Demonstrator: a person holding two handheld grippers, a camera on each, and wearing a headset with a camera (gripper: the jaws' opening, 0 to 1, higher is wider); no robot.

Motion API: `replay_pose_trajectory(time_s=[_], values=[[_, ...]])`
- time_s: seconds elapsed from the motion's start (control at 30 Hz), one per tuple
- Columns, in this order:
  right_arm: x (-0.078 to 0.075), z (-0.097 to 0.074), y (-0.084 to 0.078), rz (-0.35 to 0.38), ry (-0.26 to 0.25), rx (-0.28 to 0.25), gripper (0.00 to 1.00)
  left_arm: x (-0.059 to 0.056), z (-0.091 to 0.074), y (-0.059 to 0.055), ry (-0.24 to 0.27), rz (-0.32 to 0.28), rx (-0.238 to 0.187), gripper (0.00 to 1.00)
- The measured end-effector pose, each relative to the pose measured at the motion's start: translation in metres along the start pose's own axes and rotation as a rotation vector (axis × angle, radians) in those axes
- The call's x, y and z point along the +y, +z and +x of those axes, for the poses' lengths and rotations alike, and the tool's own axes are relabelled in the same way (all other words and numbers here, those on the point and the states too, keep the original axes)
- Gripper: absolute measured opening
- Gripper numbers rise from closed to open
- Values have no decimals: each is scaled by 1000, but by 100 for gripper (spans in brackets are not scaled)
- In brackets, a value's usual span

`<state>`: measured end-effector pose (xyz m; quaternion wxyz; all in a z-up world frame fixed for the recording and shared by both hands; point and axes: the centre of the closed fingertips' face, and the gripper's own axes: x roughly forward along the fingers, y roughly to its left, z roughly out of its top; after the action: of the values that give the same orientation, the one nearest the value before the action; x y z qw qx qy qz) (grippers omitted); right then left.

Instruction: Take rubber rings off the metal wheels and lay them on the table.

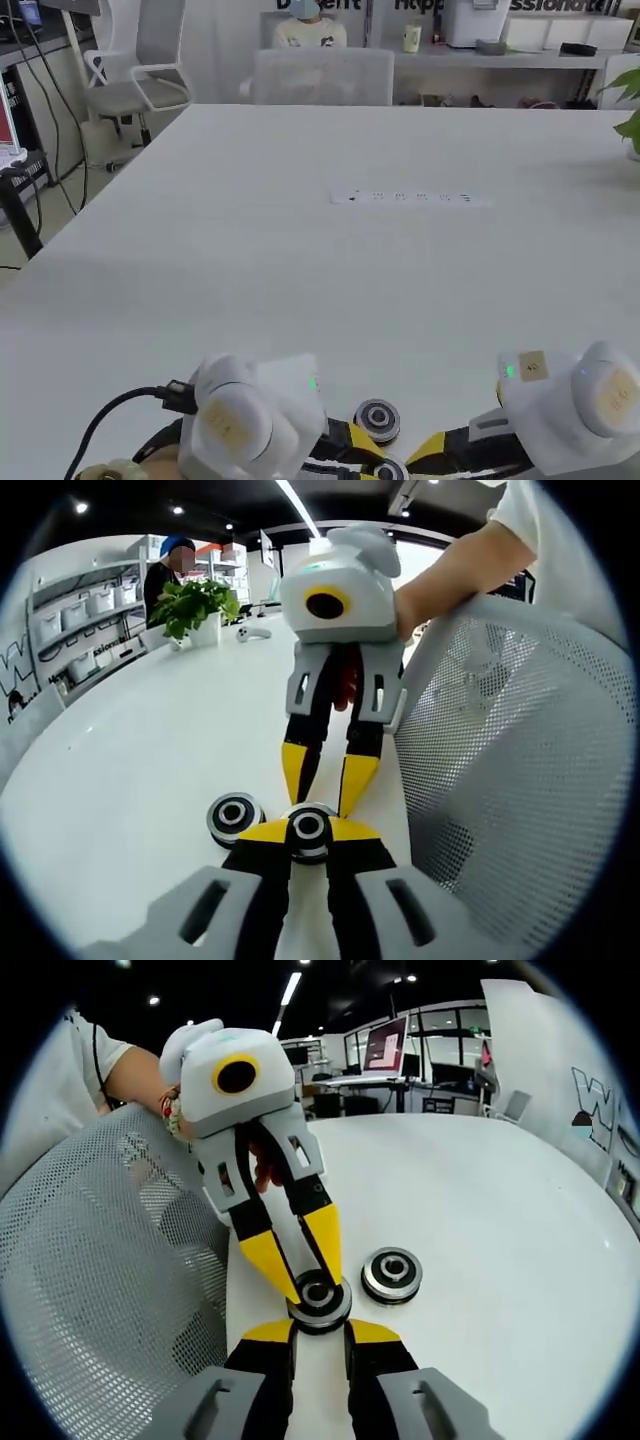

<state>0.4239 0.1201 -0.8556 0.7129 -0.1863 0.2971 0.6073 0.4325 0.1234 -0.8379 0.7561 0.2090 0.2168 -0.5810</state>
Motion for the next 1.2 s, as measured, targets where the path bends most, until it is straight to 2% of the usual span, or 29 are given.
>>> replay_pose_trajectory(time_s=[0.13,0.3,0.5,0.8,0.93,1.07,1.13,1.2], values=[[-3,0,-3,-37,-10,26,11,2,0,0,5,-5,-2,7],[-2,0,-2,-38,-10,26,9,2,0,0,6,-12,-6,7],[-8,-2,-3,-69,-39,40,0,2,0,-1,4,-27,-15,7],[-7,-2,-3,3,-33,54,0,1,0,-1,-3,-33,-22,7],[-7,-1,-4,-24,-27,55,0,2,-1,-2,-2,-29,-19,7],[-7,-1,-4,0,-34,61,0,2,-1,-2,-2,-32,-23,7],[-8,-2,-4,22,-37,62,0,2,-1,-2,0,-32,-23,7],[-9,-2,-5,85,-32,59,0,2,-1,-2,-1,-30,-21,7]])
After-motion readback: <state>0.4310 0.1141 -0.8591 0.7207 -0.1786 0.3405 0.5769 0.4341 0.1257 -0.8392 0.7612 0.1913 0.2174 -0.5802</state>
